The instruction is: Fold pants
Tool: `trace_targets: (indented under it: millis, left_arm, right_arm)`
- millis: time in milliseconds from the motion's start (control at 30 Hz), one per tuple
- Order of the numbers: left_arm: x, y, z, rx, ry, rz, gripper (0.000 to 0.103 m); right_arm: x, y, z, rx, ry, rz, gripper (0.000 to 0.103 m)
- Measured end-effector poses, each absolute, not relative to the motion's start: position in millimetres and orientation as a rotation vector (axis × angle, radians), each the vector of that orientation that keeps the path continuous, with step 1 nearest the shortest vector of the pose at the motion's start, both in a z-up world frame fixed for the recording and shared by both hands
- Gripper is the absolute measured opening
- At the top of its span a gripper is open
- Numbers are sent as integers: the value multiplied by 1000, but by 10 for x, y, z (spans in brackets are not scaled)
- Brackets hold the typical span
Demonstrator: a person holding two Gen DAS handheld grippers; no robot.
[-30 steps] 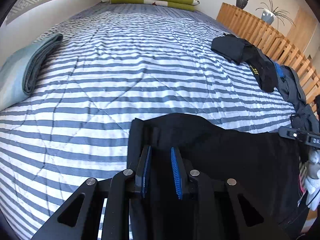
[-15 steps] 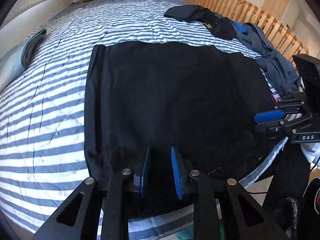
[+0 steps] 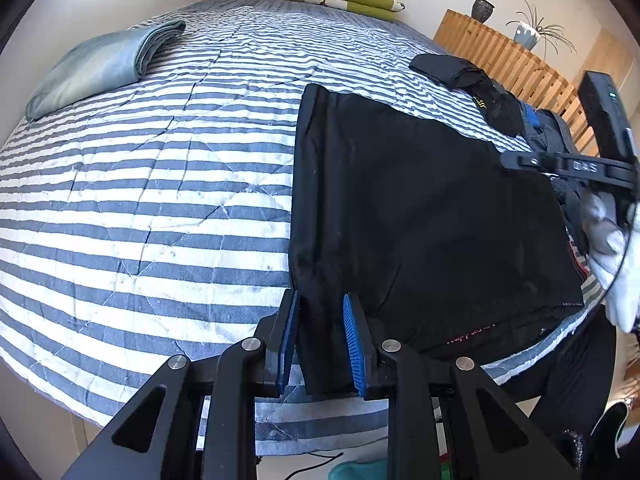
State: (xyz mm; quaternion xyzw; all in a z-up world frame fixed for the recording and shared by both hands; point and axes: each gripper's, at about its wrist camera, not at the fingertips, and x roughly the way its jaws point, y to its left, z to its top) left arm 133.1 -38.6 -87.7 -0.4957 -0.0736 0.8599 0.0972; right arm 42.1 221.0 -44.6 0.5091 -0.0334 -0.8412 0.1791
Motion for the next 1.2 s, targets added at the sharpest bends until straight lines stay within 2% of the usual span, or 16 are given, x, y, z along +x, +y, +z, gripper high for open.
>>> trace_targets:
  millis: [67, 233, 333, 367, 500, 567, 667, 767, 833, 867, 933, 1033, 1133, 1200]
  left_arm:
    - [1322, -413, -893, -1472, -224, 2540, 28]
    - [1462, -630, -796, -1431, -306, 2580, 32]
    - [1540, -831, -723, -1409, -442, 2601, 52]
    - [1549, -875, -717, -1404, -485, 2586, 53]
    - [1541, -809, -783, -1446, -526, 2512, 56]
    - [1478, -744, -834, -1474, -503, 2494, 64]
    - [1415, -626, -939, -1511, -527, 2478, 65]
    - [1363, -534, -953, -1503, -481, 2510, 65]
    - [1350, -511, -956, -1498, -478, 2518, 61]
    - [1348, -508, -952, -1495, -480, 2511, 51]
    - [1339, -532, -969, -1501, -522, 2500, 38]
    - [1329, -593, -980, -1502, -599, 2504, 26]
    - [1335, -661, -964, -1482, -669, 2498, 19]
    - [1342, -687, -938, -1462, -689, 2495, 17]
  right_arm:
    - [160, 2190, -584, 1491, -59, -2440, 17]
    - [-223, 2504, -913, 1656, -246, -2443, 17]
    - [-120, 2534, -730, 1622, -307, -2436, 19]
    - [-29, 2469, -630, 1593, -302, -2418, 19]
    - [528, 1911, -382, 1506, -106, -2281, 19]
    - [818, 1622, -448, 1505, 17, -2225, 19]
    - [1170, 1436, -691, 1554, 144, -2167, 19]
    - [1250, 1453, -889, 1537, 158, -2207, 20]
    - [1223, 1488, -836, 1570, 128, -2181, 20]
    - [1189, 1525, -788, 1580, 70, -2160, 20]
    - [1117, 1580, -669, 1570, -12, -2147, 22]
    - [1016, 1553, -471, 1527, -37, -2184, 29]
    - [838, 1487, -413, 1533, -74, -2197, 30]
    - [716, 1460, -472, 1564, -80, -2223, 30]
